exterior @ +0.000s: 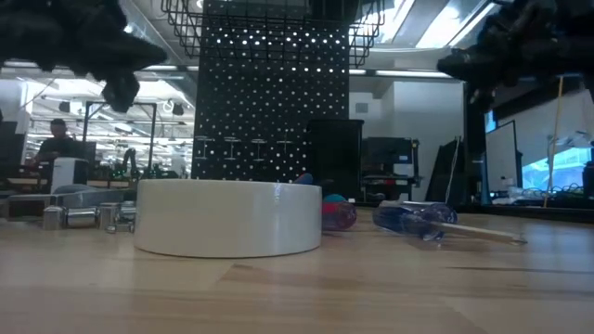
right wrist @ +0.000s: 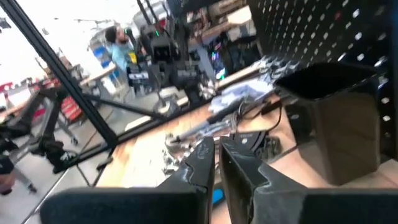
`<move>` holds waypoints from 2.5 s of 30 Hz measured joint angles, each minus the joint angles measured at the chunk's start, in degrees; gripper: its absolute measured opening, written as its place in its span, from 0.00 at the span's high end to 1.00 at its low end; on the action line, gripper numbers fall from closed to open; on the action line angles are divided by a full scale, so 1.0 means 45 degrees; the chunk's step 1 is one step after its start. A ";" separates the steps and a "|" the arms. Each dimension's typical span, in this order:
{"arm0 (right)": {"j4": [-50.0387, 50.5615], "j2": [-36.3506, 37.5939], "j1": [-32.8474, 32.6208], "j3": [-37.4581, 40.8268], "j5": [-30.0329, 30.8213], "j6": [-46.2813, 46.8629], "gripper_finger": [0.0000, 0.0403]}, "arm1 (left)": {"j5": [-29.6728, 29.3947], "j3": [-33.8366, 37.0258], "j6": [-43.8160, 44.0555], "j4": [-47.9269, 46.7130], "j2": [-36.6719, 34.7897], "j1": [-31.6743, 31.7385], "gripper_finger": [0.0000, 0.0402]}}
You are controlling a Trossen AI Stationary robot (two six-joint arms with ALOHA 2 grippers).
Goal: Hang tools onto peg board
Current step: Hang the blue screwdriver on the pegboard
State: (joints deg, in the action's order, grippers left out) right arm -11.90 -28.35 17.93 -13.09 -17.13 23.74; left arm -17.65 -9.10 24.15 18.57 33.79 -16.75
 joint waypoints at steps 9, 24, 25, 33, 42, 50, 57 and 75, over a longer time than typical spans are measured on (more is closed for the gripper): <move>0.0460 -0.3143 -0.1420 -0.1209 -0.0069 0.0000 0.92 | -0.1567 -0.2110 -0.1052 0.0092 0.4630 -0.0788 1.00; 0.1364 -0.9260 -0.4431 -0.3568 0.1493 0.1487 0.82 | -0.3138 -0.2357 -0.1368 0.0452 0.7187 -0.0869 1.00; 0.1735 -0.9666 -0.4413 -0.3900 0.1550 0.1656 0.78 | -0.3138 -0.2357 -0.1323 0.0452 0.7187 -0.0869 1.00; 0.6703 -1.2840 -0.4398 -0.7321 0.3293 0.2622 0.46 | -0.3133 -0.2357 -0.0786 0.0447 0.7187 -0.0869 1.00; 0.7547 -1.5050 -0.4410 -0.8713 0.3118 0.3999 0.39 | -0.3135 -0.2357 -0.0355 0.0324 0.7187 -0.0869 1.00; 0.7325 -1.5949 -0.4410 -0.8761 0.3480 0.3620 0.38 | -0.3133 -0.2357 -0.0278 0.0311 0.7187 -0.0869 1.00; 0.8430 -1.6104 -0.4425 -0.8795 0.4162 0.2146 0.54 | -0.3133 -0.2357 -0.0212 0.0306 0.7187 -0.0869 1.00; 0.9796 -1.4262 -0.6212 -0.8664 0.7124 -0.4345 0.68 | -0.3038 -0.2357 0.0130 0.1483 0.7184 -0.0350 0.92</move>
State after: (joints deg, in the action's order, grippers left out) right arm 32.18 -92.53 -10.02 -52.07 14.93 4.18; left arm -31.32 -19.70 24.73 25.24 66.11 -18.33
